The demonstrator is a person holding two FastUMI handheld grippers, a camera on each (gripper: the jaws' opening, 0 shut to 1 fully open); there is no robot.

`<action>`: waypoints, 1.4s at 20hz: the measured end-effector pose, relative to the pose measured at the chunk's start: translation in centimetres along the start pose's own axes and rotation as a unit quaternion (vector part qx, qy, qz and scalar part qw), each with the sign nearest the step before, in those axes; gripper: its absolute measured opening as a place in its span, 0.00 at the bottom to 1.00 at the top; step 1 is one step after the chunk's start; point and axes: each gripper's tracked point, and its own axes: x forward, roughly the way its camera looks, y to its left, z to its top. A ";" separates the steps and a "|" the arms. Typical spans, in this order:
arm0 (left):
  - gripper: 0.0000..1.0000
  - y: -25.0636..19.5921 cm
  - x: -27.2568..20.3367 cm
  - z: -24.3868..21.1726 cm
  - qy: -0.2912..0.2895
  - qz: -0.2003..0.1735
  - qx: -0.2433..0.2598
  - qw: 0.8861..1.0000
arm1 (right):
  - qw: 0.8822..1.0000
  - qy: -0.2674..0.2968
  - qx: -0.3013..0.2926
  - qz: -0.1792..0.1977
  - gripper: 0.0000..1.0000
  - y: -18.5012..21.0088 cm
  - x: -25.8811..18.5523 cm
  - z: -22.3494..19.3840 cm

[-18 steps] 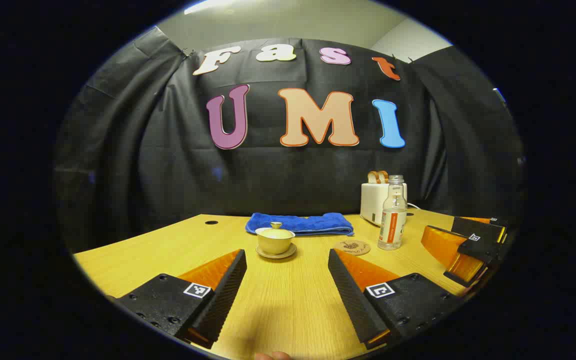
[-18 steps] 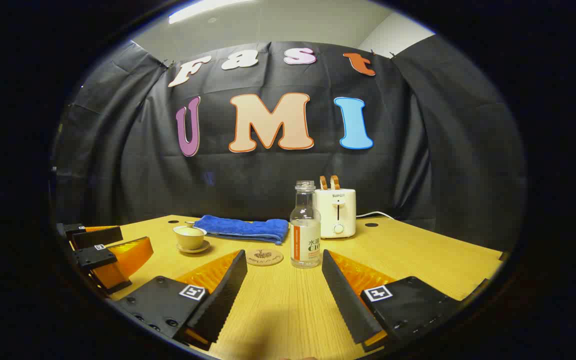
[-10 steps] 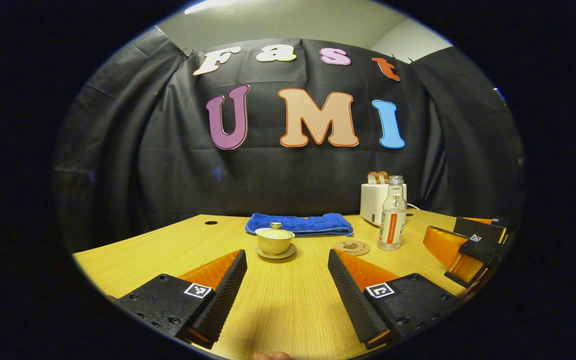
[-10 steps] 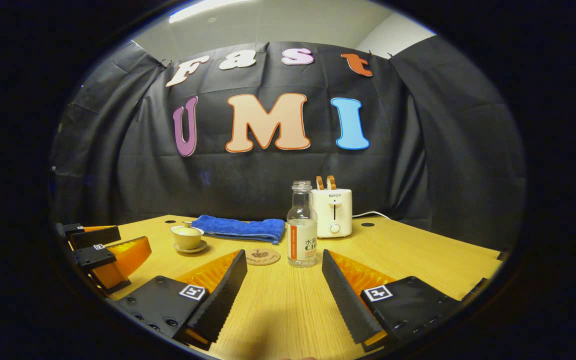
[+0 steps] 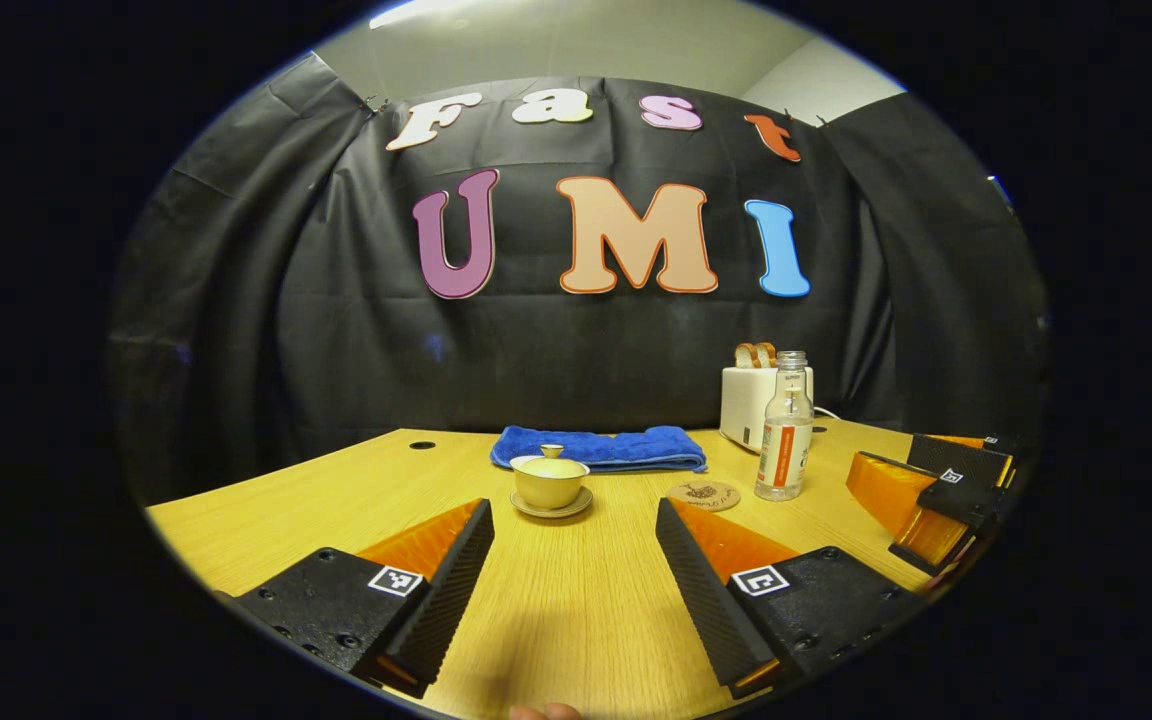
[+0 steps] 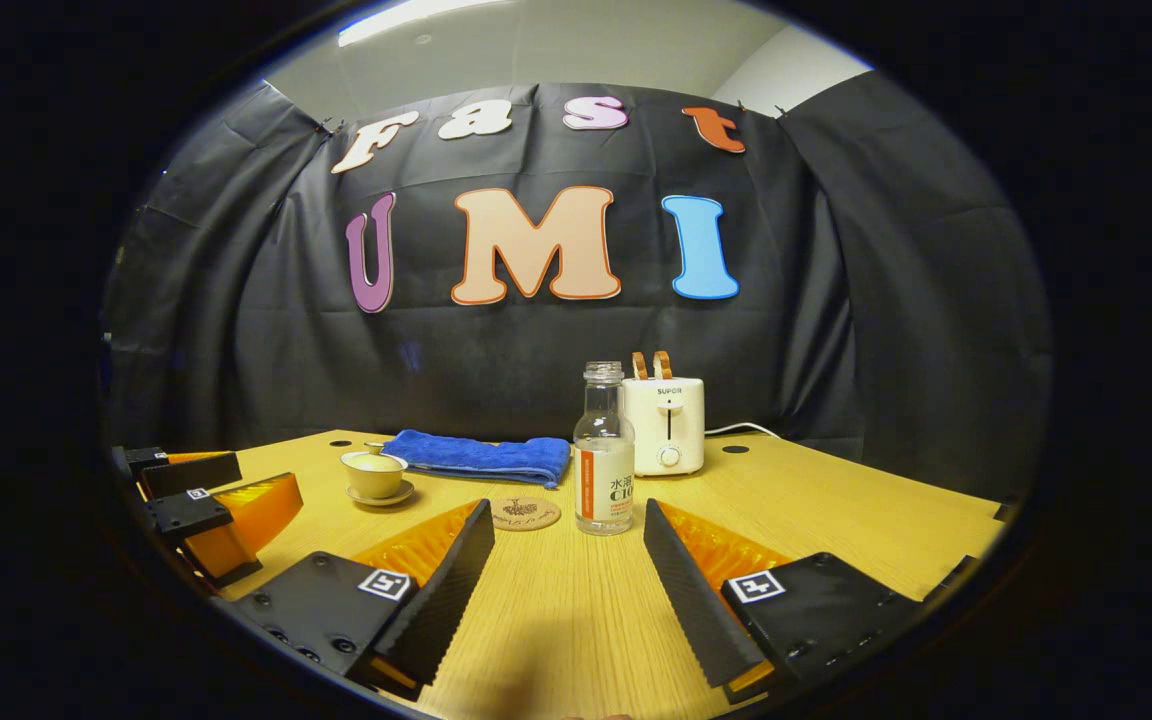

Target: Open the teacup lid with one hand, grasp the water bottle and pour water into the teacup with the other hand; after pouring, place the water bottle on the coaster and then close the teacup lid.

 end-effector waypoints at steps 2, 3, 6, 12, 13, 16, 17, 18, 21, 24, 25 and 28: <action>0.95 0.0 -0.1 0.1 0.000 0.000 0.000 1.000 | 1.000 0.000 0.000 0.000 0.98 0.0 0.0 0.0; 0.95 0.0 0.0 0.0 0.000 -0.001 0.000 1.000 | 1.000 0.000 0.000 0.000 0.98 0.0 0.0 0.0; 0.95 -0.1 -0.1 0.1 0.000 -0.003 0.000 1.000 | 1.000 0.000 0.000 0.000 0.98 0.0 0.0 0.0; 0.95 0.0 -0.1 0.1 0.000 -0.003 0.000 1.000 | 1.000 0.000 0.000 0.000 0.98 0.0 -0.1 0.0; 0.95 -0.1 -0.1 0.0 0.000 -0.003 0.000 1.000 | 1.000 0.000 0.000 0.000 0.98 0.0 -0.1 0.0; 0.96 -0.1 0.0 0.1 0.000 -0.005 0.000 1.000 | 1.000 0.000 0.000 0.000 0.98 0.0 -0.1 0.0; 0.95 -0.2 0.3 0.1 -0.001 -0.008 0.000 1.000 | 1.000 0.000 0.000 0.001 0.94 0.0 -0.1 0.0; 0.95 -0.2 0.4 0.1 -0.001 -0.008 0.001 1.000 | 1.000 0.001 0.000 0.003 0.94 0.0 0.0 0.0; 0.95 0.3 1.6 0.0 -0.001 -0.005 0.001 1.000 | 1.000 0.002 0.000 0.008 0.98 0.0 0.3 0.0; 0.95 0.4 3.5 -0.1 0.002 -0.006 0.001 1.000 | 1.000 0.004 0.000 0.017 0.94 -0.2 1.0 -0.1; 0.95 0.6 4.2 0.0 -0.001 -0.006 0.001 1.000 | 1.000 0.004 0.000 0.015 0.94 -0.8 1.4 -0.1; 0.95 1.6 7.4 -0.1 0.002 0.010 0.003 1.000 | 1.000 0.003 0.000 -0.002 0.98 -2.7 2.4 0.0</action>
